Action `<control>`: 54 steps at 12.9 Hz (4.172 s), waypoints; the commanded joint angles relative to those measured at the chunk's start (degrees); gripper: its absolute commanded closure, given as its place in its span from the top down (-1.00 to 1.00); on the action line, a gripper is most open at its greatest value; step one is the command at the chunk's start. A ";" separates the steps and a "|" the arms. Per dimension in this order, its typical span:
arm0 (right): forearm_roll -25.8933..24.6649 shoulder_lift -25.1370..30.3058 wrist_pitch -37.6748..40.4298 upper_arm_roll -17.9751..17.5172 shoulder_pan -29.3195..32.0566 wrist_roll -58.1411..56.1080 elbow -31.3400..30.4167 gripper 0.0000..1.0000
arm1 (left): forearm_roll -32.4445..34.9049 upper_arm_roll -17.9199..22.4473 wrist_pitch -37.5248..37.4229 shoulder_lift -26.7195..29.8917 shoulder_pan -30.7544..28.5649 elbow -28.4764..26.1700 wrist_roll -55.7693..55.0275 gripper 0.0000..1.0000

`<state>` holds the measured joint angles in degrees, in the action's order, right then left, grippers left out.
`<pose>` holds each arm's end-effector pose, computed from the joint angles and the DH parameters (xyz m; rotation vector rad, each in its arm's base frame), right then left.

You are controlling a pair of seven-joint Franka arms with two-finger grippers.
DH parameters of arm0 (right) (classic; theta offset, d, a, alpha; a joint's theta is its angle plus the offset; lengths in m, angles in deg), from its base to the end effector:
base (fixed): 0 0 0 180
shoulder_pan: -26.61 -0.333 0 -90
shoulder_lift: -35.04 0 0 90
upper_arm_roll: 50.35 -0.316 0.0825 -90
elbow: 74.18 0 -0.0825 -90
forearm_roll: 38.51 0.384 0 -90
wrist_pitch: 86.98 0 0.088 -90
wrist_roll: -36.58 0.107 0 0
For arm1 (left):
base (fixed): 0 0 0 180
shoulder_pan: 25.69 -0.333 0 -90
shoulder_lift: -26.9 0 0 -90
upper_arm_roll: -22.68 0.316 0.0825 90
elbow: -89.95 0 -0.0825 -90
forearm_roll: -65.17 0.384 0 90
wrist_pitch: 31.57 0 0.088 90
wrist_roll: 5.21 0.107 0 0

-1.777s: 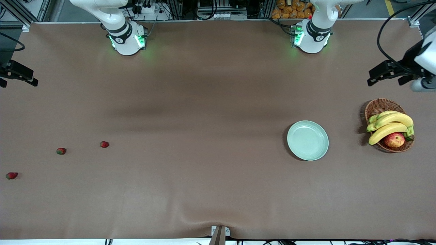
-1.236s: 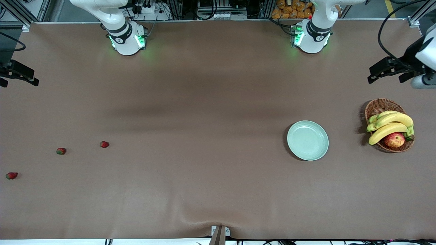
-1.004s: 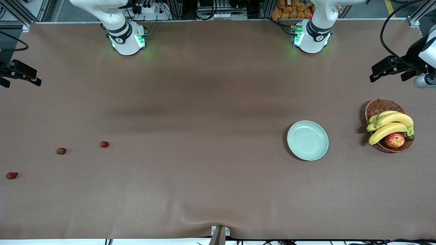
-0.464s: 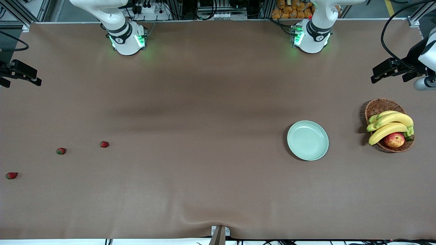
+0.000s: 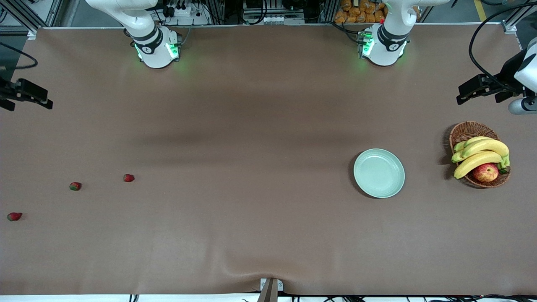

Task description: Collect all strawberries into plate

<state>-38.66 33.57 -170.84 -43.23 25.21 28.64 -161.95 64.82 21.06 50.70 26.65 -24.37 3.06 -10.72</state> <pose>0.5483 -0.0543 0.6197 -3.1322 -0.0603 0.1469 0.5411 -0.0285 0.6361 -3.1379 -0.0695 0.1338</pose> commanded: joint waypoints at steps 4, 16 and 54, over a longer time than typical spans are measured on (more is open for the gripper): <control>-0.73 -9.41 -5.77 0.17 -1.15 0.12 1.29 1.00 | 1.14 -0.06 -1.59 1.21 -1.83 1.98 2.61 1.00; -0.91 -17.77 -44.40 0.17 -0.27 -30.32 -25.93 1.00 | 1.14 -1.46 -1.59 0.78 -1.58 1.72 1.47 1.00; 0.06 -27.36 -34.28 -6.93 -4.48 -55.52 -4.18 -1.00 | 0.70 -1.46 -1.06 -0.46 -1.40 1.72 1.38 1.00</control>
<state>-39.34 6.62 -209.04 -47.85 22.00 -26.05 -171.18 64.88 19.84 49.84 26.23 -25.85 4.22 -8.99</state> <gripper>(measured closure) 0.674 0.000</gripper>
